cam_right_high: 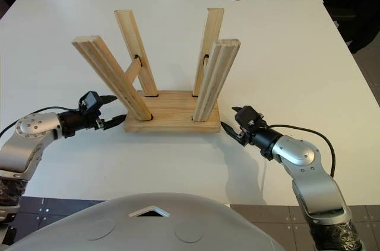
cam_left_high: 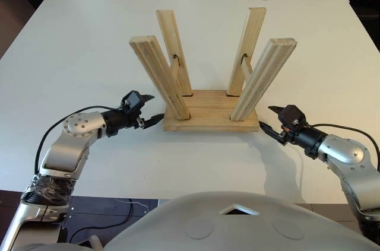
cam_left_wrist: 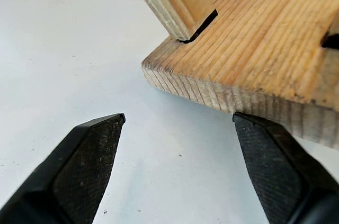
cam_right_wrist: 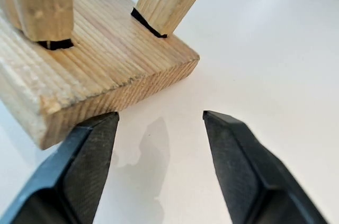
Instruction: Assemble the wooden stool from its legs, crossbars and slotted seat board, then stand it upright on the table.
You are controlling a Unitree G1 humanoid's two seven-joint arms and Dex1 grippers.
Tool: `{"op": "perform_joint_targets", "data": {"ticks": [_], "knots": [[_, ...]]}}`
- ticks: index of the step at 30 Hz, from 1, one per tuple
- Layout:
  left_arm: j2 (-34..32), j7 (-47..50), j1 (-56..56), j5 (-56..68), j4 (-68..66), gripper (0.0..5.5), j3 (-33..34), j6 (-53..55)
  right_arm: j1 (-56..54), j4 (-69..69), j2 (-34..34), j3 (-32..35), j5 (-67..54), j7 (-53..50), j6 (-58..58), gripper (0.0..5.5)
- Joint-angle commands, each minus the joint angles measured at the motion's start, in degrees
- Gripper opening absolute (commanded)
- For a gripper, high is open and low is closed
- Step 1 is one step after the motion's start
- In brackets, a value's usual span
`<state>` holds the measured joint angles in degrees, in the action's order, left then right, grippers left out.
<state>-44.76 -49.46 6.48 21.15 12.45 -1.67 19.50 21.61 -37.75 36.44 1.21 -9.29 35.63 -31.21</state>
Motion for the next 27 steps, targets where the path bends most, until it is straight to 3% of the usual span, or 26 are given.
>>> {"op": "perform_joint_targets", "data": {"ticks": [1, 5, 17, 27], "knots": [[0.96, -3.10, -3.18, 6.85, 5.55, 3.80, 2.37, 3.31, -1.73, -6.03, -0.36, 1.81, -7.14, 4.09, 2.64, 2.95], [0.14, -5.06, -4.91, 9.43, 6.49, 3.80, 5.15, 6.13, -2.36, -7.10, 0.77, 6.45, -10.70, 5.55, 2.63, 2.95], [-5.71, -16.63, 1.59, 11.70, 9.85, 3.80, 9.68, 5.50, 1.58, -5.77, 4.54, 10.46, -14.70, 12.23, 4.62, 2.95], [-9.25, -24.80, 0.22, 2.60, -1.75, 3.80, 6.76, -4.81, 0.72, 2.02, 10.32, 16.44, -17.53, 20.70, 5.86, 2.95]]}}
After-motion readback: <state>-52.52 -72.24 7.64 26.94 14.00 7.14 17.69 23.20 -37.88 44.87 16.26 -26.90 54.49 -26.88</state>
